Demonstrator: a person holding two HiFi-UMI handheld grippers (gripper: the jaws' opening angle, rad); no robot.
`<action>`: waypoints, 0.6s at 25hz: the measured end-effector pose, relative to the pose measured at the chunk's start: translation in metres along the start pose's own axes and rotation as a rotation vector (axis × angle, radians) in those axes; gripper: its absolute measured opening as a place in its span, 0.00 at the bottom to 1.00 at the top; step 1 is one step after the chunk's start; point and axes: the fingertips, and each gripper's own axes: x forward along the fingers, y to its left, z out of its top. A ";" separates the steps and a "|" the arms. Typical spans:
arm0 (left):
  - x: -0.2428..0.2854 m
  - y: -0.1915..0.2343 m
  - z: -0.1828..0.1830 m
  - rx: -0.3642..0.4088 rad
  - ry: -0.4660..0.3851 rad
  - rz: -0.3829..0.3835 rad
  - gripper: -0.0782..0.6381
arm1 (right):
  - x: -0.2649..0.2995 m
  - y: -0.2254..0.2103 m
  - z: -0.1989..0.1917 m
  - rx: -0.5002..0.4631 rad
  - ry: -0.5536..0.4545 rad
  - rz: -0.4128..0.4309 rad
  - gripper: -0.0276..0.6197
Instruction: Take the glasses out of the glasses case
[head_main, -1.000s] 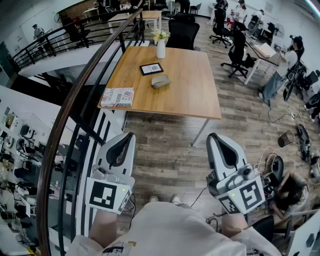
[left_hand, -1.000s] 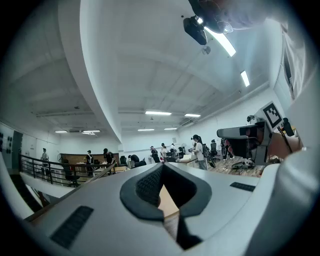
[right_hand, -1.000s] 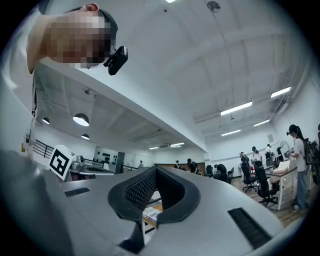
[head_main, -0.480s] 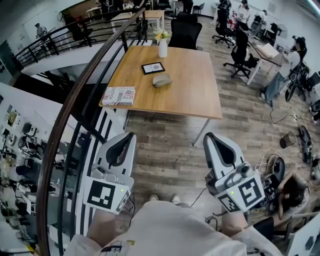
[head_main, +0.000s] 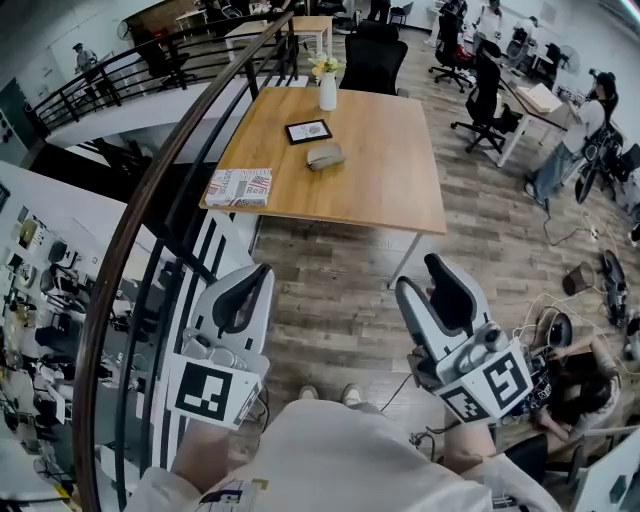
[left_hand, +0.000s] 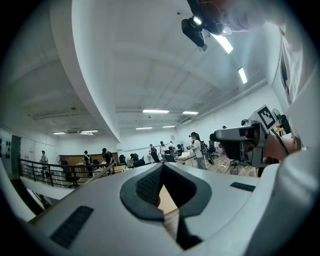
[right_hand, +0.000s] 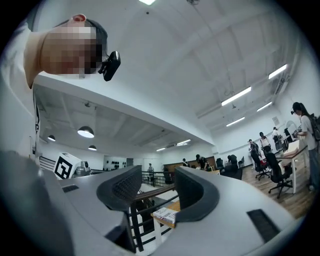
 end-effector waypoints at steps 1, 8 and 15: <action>0.001 -0.001 -0.001 0.001 0.003 -0.001 0.13 | -0.001 -0.003 0.001 -0.004 0.000 -0.010 0.39; 0.012 -0.013 -0.004 -0.002 0.022 0.016 0.13 | -0.012 -0.023 0.000 -0.029 0.027 -0.037 0.41; 0.038 -0.039 -0.011 0.015 0.050 0.033 0.13 | -0.028 -0.056 -0.009 -0.026 0.044 -0.018 0.41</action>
